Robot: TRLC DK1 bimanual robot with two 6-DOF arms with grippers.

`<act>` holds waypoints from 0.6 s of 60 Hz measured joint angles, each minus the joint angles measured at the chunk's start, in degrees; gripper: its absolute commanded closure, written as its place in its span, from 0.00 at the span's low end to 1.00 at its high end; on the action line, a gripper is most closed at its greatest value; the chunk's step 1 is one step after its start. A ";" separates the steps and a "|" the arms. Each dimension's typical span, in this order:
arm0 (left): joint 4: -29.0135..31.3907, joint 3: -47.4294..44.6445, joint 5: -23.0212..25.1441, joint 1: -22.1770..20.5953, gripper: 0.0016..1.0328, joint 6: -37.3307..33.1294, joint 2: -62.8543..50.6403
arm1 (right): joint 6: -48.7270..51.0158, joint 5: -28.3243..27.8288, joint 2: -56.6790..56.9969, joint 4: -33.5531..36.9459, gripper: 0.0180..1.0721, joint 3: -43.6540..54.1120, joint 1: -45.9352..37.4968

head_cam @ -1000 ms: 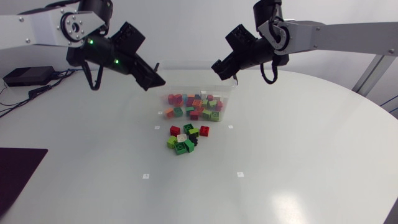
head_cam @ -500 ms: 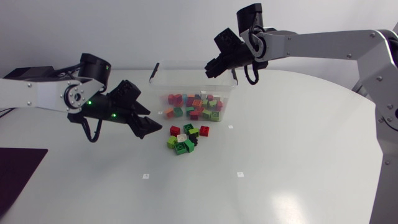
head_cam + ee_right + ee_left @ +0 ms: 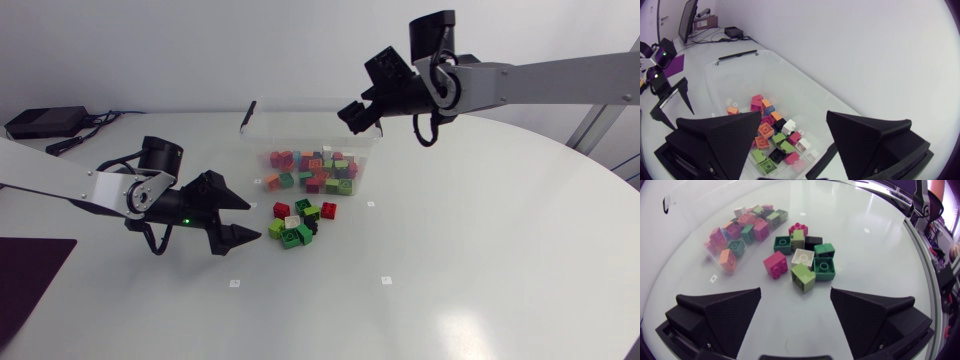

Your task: Place the duplo bricks in the container

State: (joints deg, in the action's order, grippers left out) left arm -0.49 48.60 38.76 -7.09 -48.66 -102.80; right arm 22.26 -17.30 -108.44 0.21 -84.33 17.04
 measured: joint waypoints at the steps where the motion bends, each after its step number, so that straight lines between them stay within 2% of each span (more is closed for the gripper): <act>1: 0.07 0.11 0.07 0.22 0.07 -1.14 -0.52 | 0.00 -0.44 0.72 -0.31 0.09 0.81 -0.20; 23: 11.52 10.08 0.46 0.55 0.08 -17.49 -8.26 | 2.19 -6.34 10.95 -1.75 0.09 13.64 -4.00; 36: 18.05 16.06 0.46 -1.40 0.11 -24.85 -11.65 | 3.74 -8.59 13.09 -2.21 0.09 19.74 -5.18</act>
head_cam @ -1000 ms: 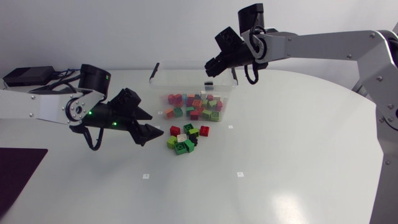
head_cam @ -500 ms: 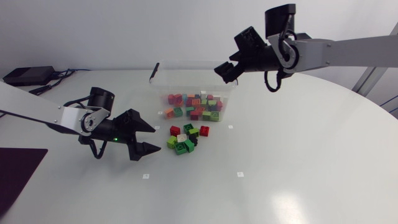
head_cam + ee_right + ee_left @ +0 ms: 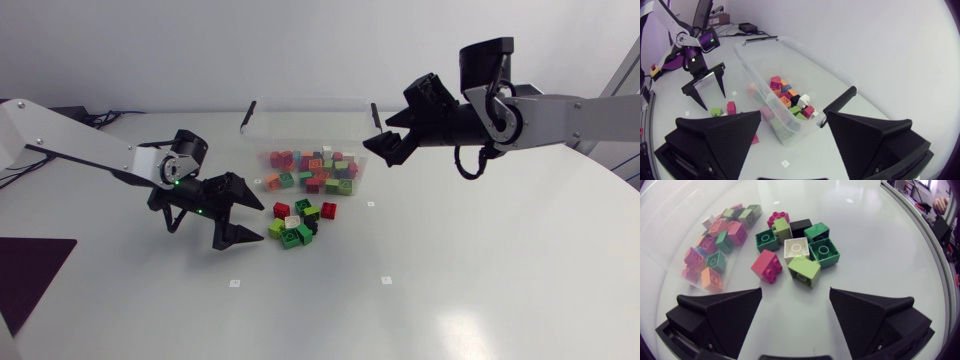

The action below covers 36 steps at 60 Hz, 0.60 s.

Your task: Place the duplo bricks in the container

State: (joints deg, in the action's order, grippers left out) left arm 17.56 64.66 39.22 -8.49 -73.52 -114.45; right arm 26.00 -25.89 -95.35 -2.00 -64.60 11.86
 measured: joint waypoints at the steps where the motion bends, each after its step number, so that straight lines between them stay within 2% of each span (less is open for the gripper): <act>1: 0.17 0.13 0.00 -0.20 0.11 -0.28 -0.13 | 0.00 -0.09 0.13 0.00 0.09 0.31 -0.11; 25: 0.85 1.40 0.42 -3.13 0.12 -2.99 -3.34 | 1.46 -1.40 0.55 -1.33 0.09 3.82 -2.67; 36: 4.09 1.27 0.76 -3.69 0.15 -4.50 -2.99 | 1.46 -1.38 0.59 -1.36 0.09 3.87 -2.67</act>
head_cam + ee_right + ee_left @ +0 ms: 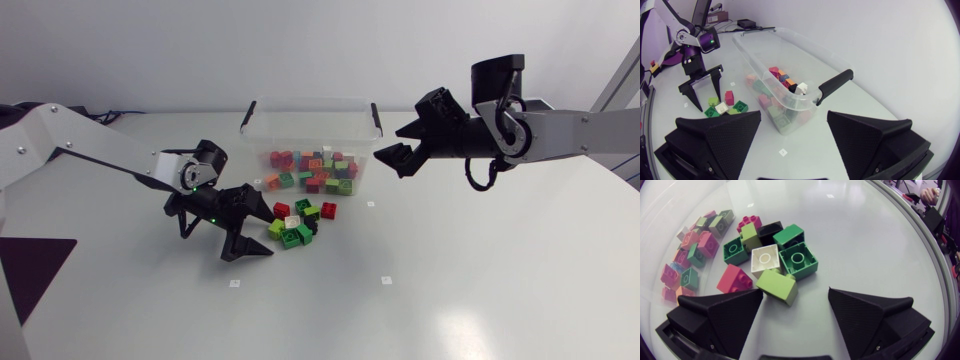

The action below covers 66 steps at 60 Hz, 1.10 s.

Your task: Place the duplo bricks in the container

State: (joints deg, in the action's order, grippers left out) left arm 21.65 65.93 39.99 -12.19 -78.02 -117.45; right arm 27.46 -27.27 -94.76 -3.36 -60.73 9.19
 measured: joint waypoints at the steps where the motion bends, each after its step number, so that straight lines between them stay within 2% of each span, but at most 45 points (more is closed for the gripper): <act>1: 0.33 -0.13 0.04 0.00 0.16 -0.15 0.13 | 0.00 0.00 0.00 0.00 0.09 0.00 0.00; 11: 5.81 -1.20 0.09 0.96 0.15 -3.74 1.77 | 0.00 0.00 0.15 -0.11 0.09 0.00 0.00; 23: 5.68 -0.68 0.13 1.44 0.15 -4.02 1.81 | 0.00 0.02 0.28 -0.13 0.09 0.00 0.00; 37: 3.43 0.50 0.33 -0.61 0.16 0.81 1.81 | 0.00 0.02 2.29 -0.17 0.09 1.16 -0.02; 42: 3.32 0.50 0.33 -0.77 0.30 2.62 1.79 | 0.00 0.02 2.89 -0.33 0.09 1.73 -0.31; 48: 3.30 0.50 0.33 -0.77 0.63 4.17 1.79 | 0.00 0.02 2.95 -0.37 0.09 2.34 -0.66; 49: 3.28 0.50 0.33 -0.74 0.72 4.24 1.79 | 0.00 0.02 2.95 -0.37 0.09 2.51 -0.70; 66: 2.25 -1.60 1.20 -0.74 0.76 5.64 2.78 | 0.79 -0.94 5.90 -0.94 0.09 6.80 -0.28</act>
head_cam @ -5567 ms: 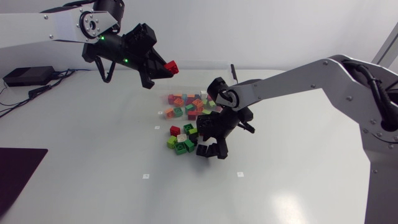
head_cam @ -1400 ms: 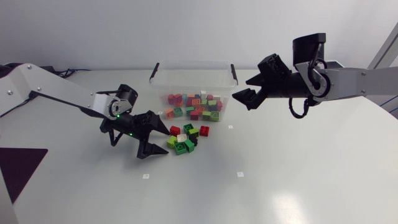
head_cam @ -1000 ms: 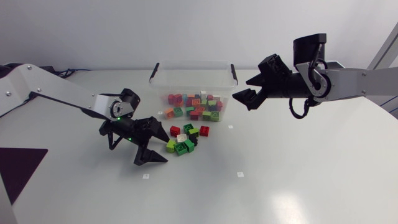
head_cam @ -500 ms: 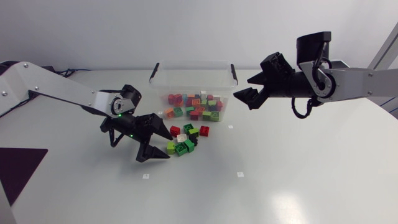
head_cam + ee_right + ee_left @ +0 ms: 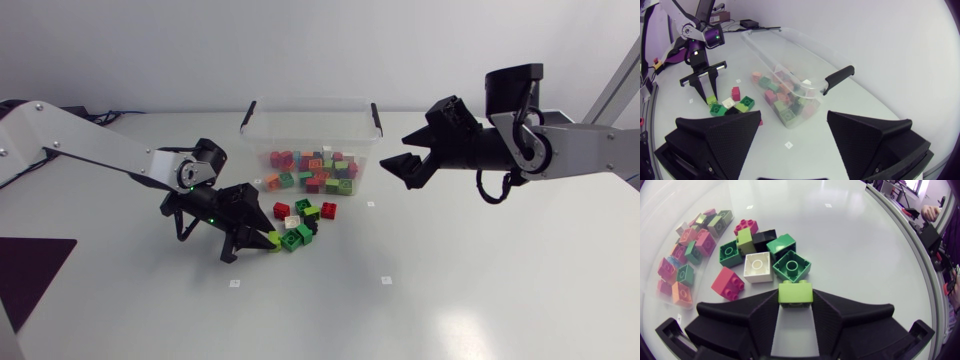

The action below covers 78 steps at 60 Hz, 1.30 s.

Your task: Place the duplo bricks in the container

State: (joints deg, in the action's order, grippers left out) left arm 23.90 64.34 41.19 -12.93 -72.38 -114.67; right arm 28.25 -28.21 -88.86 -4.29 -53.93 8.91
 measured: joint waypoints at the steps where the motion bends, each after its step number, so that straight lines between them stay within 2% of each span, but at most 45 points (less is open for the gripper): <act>1: 0.00 -0.35 0.11 0.00 0.76 0.02 0.24 | 0.22 -0.11 0.42 0.00 0.09 0.48 0.15; 16: 0.09 -7.54 0.42 1.44 0.76 0.70 11.08 | 4.72 -0.39 2.84 0.70 0.09 6.36 5.95; 32: 1.38 -10.43 0.59 5.25 0.76 3.02 23.98 | 8.39 -0.50 -6.34 0.83 0.09 6.40 9.03; 45: 1.53 -10.40 1.70 7.56 0.76 7.45 30.91 | 10.23 -0.33 -14.32 0.83 0.09 2.86 9.77; 75: 1.53 -9.97 2.27 10.21 0.76 13.07 36.30 | 11.02 1.42 -26.86 0.63 0.10 -9.90 11.61; 78: 1.51 -9.55 2.36 10.58 0.76 14.03 36.79 | 11.02 1.42 -27.34 0.85 0.12 -10.82 11.69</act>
State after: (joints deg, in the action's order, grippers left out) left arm 25.41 54.78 43.55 -2.35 -58.35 -77.89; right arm 39.27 -26.79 -116.20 -3.44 -64.75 20.60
